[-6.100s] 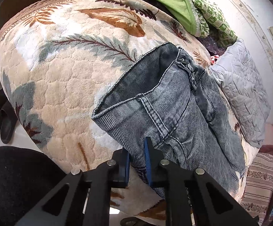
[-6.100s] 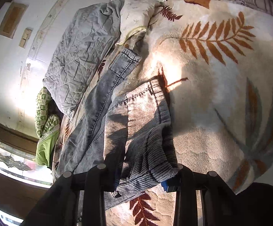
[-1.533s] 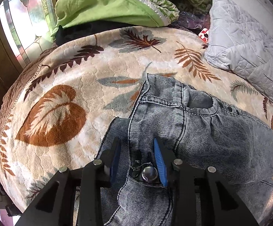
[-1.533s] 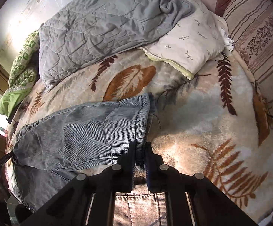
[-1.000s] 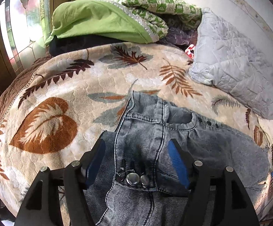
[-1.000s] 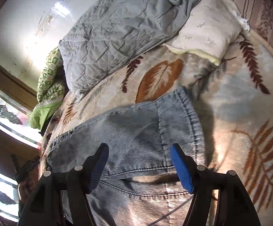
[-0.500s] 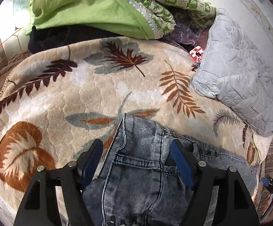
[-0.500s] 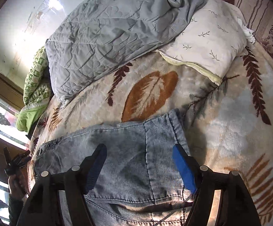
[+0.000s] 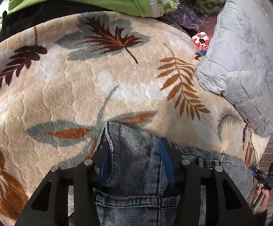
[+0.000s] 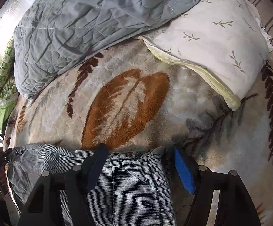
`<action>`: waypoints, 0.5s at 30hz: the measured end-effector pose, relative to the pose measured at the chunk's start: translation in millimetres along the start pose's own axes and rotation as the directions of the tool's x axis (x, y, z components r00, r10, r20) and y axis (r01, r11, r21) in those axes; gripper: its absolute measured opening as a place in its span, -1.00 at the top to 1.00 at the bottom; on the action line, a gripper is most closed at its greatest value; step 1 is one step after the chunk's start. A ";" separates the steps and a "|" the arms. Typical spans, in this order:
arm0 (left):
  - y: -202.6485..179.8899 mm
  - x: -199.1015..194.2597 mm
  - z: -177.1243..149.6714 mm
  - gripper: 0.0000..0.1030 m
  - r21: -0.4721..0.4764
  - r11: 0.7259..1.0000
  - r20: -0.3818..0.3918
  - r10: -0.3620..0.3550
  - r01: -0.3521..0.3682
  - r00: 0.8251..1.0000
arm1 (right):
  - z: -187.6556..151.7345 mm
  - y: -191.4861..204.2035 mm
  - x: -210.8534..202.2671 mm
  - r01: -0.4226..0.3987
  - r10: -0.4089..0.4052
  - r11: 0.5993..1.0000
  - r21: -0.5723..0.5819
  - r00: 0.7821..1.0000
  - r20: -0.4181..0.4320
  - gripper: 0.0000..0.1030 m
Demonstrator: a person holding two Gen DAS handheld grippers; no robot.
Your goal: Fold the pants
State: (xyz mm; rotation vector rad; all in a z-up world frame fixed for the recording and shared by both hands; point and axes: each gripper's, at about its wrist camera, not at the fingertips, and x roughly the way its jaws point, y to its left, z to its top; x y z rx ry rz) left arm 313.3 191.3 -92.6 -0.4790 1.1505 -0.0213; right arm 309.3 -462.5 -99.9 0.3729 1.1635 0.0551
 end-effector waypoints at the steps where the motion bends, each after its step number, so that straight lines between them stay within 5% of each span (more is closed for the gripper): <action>1: 1.2 0.4 0.7 0.03 -0.002 1.000 -0.004 -0.004 0.004 1.000 | -1.2 0.8 2.2 -0.001 0.000 1.000 -0.002 1.000 -0.012 -0.37; 4: 0.4 1.4 2.1 0.04 0.010 1.000 -0.009 0.000 0.000 1.000 | -5.3 4.4 1.4 0.023 -0.023 1.000 -0.021 0.999 -0.024 -0.15; 5: -0.6 2.0 3.0 0.27 0.019 1.000 -0.011 0.007 -0.007 1.000 | -5.7 3.4 0.3 0.022 -0.022 1.000 -0.018 0.999 -0.028 0.07; 7: 0.9 5.7 5.5 0.74 0.014 1.000 -0.033 0.008 -0.007 0.999 | -6.6 0.6 2.1 0.033 -0.034 0.999 -0.020 0.998 -0.051 0.19; 15: 10.1 2.9 7.1 0.96 -0.018 1.000 -0.011 0.022 -0.022 1.000 | -8.7 2.5 -1.9 0.047 -0.048 0.998 -0.035 0.998 -0.030 0.44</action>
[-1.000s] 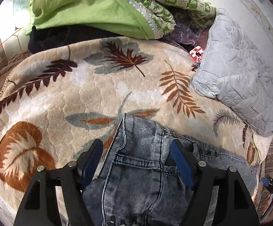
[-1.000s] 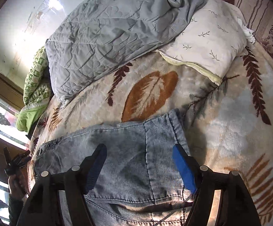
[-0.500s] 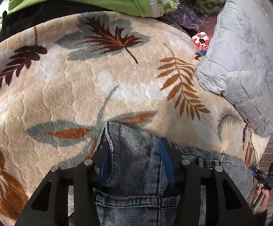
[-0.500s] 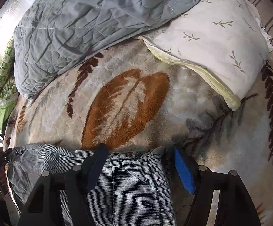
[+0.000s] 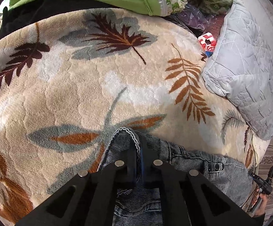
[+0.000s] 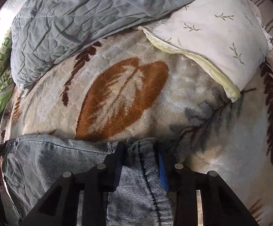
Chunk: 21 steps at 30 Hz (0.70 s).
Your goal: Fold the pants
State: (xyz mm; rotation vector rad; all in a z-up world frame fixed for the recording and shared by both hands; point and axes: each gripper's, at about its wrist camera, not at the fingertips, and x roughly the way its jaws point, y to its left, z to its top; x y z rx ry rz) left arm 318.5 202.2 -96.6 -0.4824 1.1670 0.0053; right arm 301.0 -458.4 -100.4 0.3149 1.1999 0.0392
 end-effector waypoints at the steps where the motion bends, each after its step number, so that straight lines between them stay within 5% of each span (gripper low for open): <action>1: 0.3 -2.9 -0.6 0.96 -0.003 1.000 0.014 0.001 -0.001 1.000 | -0.2 0.6 -1.1 0.000 0.000 1.000 -0.001 1.000 0.005 0.46; 8: -2.0 -55.0 -11.4 0.96 -0.008 0.997 0.125 -0.076 0.078 0.989 | -6.8 3.7 -37.2 -0.022 0.021 1.000 0.004 0.995 0.093 0.54; 13: -9.1 -124.1 -37.1 0.96 0.007 0.989 0.233 -0.144 0.147 0.962 | -21.0 4.1 -87.3 -0.060 0.054 0.998 0.023 0.980 0.191 0.55; 18: 2.7 -194.8 -89.1 0.96 0.025 0.974 0.309 -0.220 0.223 0.925 | -54.8 5.9 -149.8 -0.126 0.116 0.992 0.018 0.951 0.287 0.55; 21: 18.6 -219.8 -132.6 0.96 0.026 0.971 0.318 -0.232 0.236 0.919 | -91.0 3.0 -180.9 -0.151 0.143 0.988 0.002 0.938 0.315 0.55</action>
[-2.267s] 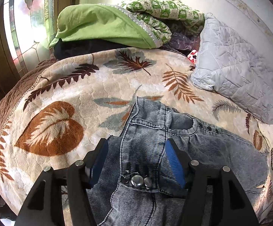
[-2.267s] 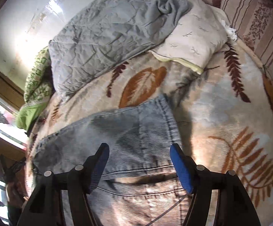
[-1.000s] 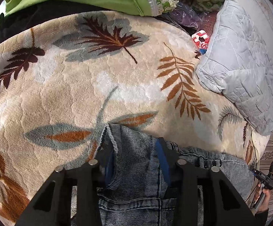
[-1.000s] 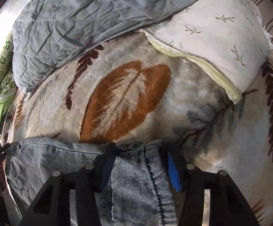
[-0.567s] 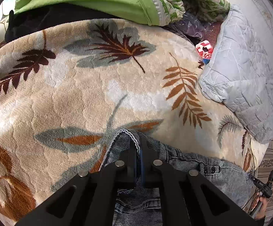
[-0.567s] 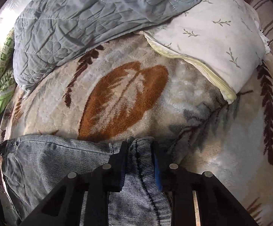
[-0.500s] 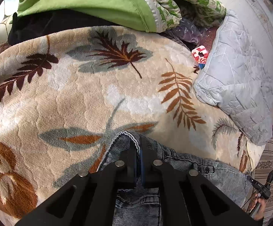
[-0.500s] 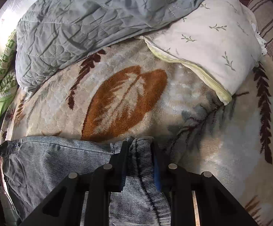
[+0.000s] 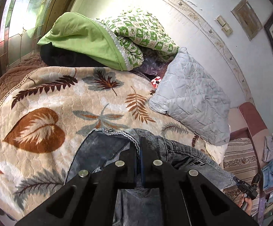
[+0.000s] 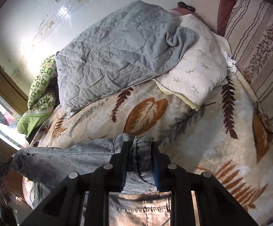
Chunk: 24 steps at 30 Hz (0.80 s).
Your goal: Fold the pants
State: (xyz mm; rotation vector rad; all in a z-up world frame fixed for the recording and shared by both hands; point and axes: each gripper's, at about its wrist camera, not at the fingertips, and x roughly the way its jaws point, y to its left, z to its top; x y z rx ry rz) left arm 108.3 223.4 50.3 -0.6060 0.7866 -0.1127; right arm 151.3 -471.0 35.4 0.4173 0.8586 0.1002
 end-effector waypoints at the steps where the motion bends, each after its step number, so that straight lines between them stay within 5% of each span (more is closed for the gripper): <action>1: 5.0 -9.4 -12.8 0.96 -0.004 1.000 -0.001 -0.003 0.003 1.000 | -12.1 -2.0 -13.1 -0.011 0.011 1.000 0.001 1.000 0.003 0.55; 7: 52.4 -27.3 -100.0 0.95 -0.046 0.997 -0.121 0.052 -0.058 0.991 | -122.4 -32.0 -56.6 -0.037 0.039 0.999 0.036 0.998 -0.056 0.55; 13: 107.3 -11.4 -143.4 0.77 -0.199 0.960 -0.285 0.134 -0.195 0.949 | -216.5 -75.3 -37.4 -0.033 0.068 0.987 0.157 0.972 -0.224 0.48; 15: 105.8 -21.2 -140.8 0.64 -0.213 0.955 -0.247 0.151 -0.205 0.957 | -226.0 -82.3 -34.5 -0.026 0.076 0.981 0.191 0.963 -0.259 0.23; 16: 99.9 -28.1 -137.6 0.46 -0.194 0.954 -0.216 0.185 -0.227 0.959 | -227.5 -82.6 -37.0 -0.019 0.070 0.981 0.193 0.963 -0.261 -0.26; 17: 93.0 -35.8 -134.3 0.22 -0.173 0.953 -0.181 0.217 -0.249 0.959 | -227.3 -82.0 -41.7 -0.007 0.056 0.982 0.189 0.966 -0.253 -0.53; 19: 76.8 -51.4 -127.4 -0.02 -0.141 0.954 -0.106 0.250 -0.264 0.962 | -223.6 -79.8 -53.0 -0.011 0.051 0.984 0.180 0.974 -0.221 -0.53; 24: 24.5 -69.0 -119.2 -0.12 -0.001 0.970 0.015 0.245 -0.245 0.970 | -206.6 -74.3 -77.0 -0.085 0.115 0.972 0.221 0.985 -0.129 -0.53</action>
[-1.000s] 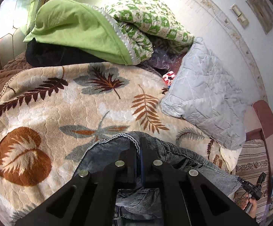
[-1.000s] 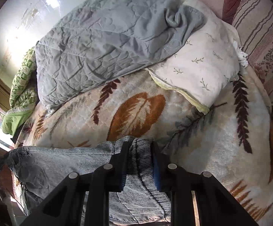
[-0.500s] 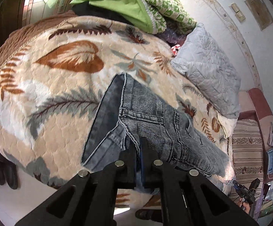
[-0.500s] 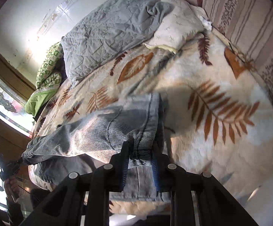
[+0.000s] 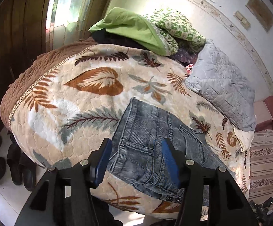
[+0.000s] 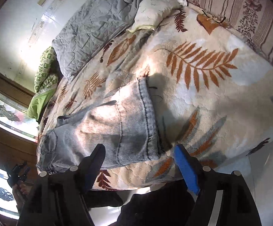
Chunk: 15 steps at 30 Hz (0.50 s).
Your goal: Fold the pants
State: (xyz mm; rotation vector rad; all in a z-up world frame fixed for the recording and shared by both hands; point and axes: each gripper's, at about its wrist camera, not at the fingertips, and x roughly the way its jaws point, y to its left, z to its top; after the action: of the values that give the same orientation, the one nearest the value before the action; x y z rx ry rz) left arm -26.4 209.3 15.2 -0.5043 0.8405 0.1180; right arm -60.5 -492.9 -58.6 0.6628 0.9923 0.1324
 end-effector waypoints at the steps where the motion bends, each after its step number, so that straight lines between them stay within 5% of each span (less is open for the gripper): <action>1: -10.8 2.0 -2.0 -0.17 0.033 0.999 -0.004 -0.016 0.016 1.000 | 2.1 3.1 0.2 -0.030 0.030 1.000 0.004 1.000 0.001 -0.53; 4: -34.3 24.0 -15.9 -0.24 0.104 0.993 -0.063 -0.043 0.049 0.997 | 4.3 15.7 14.6 -0.121 0.122 0.992 0.024 0.992 -0.040 -0.53; 6: -41.7 52.1 -32.4 -0.26 0.154 0.988 -0.143 0.001 0.021 0.990 | -0.7 24.9 30.2 -0.191 0.194 0.981 0.039 0.977 -0.085 -0.53; 7: -42.5 70.7 -41.2 -0.26 0.191 0.981 -0.195 0.056 -0.018 0.979 | -2.4 26.0 38.9 -0.186 0.189 0.982 0.036 0.975 -0.114 -0.53; 9: -36.7 101.4 -58.6 -0.26 0.246 0.963 -0.263 0.173 -0.107 0.949 | -2.7 19.9 57.1 -0.046 0.051 0.998 0.032 0.987 -0.154 -0.53; 11: -32.3 102.6 -61.3 -0.29 0.256 0.958 -0.241 0.189 -0.125 0.952 | 0.9 14.4 65.4 -0.013 0.024 0.998 0.061 0.983 -0.183 -0.53; 15: -42.8 76.9 -45.7 -0.29 0.226 0.967 -0.153 0.153 -0.116 0.976 | 27.0 34.0 44.6 -0.003 0.002 1.000 -0.019 0.997 -0.079 -0.53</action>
State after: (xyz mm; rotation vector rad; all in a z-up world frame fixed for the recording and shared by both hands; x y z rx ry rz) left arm 6.4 142.9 -50.7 -0.2536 1.0420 0.1081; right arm -7.4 -460.5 -61.7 0.6449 1.0645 0.1711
